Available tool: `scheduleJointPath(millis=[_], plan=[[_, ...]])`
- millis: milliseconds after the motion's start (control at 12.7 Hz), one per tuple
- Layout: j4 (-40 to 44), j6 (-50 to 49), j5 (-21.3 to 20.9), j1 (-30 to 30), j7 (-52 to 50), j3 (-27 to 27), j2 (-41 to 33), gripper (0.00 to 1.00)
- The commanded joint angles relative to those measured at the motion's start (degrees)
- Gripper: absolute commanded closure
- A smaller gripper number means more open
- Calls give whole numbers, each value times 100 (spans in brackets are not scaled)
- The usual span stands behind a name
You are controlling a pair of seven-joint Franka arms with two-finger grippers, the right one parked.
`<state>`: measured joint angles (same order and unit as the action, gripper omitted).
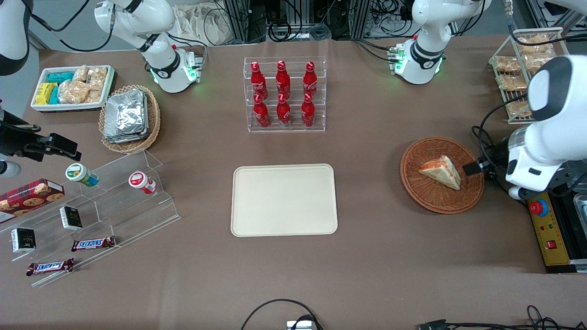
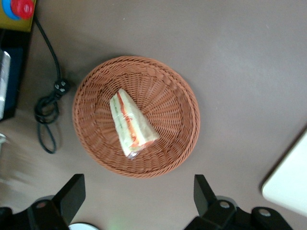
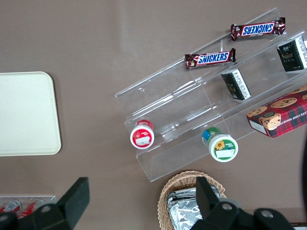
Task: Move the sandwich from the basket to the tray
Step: 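Move the left gripper over the wrapped sandwich in the wicker basket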
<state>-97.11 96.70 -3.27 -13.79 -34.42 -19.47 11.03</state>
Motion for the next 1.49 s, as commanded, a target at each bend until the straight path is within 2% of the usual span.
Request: scheduleJointPath(millis=[0,157,393,944,1416], plan=[[-1183,1144,-95,-45,-1308,-22,-373,0],[-1940,2060,-95,-71,-1802,-4,-505,0],[-2557,2853,-104,-71,-2822,5,-348,0],[-3103,3013,-104,-458,-3097,22,-172,0],[-3394,3092,-104,-440,-3106,13,-128,0]])
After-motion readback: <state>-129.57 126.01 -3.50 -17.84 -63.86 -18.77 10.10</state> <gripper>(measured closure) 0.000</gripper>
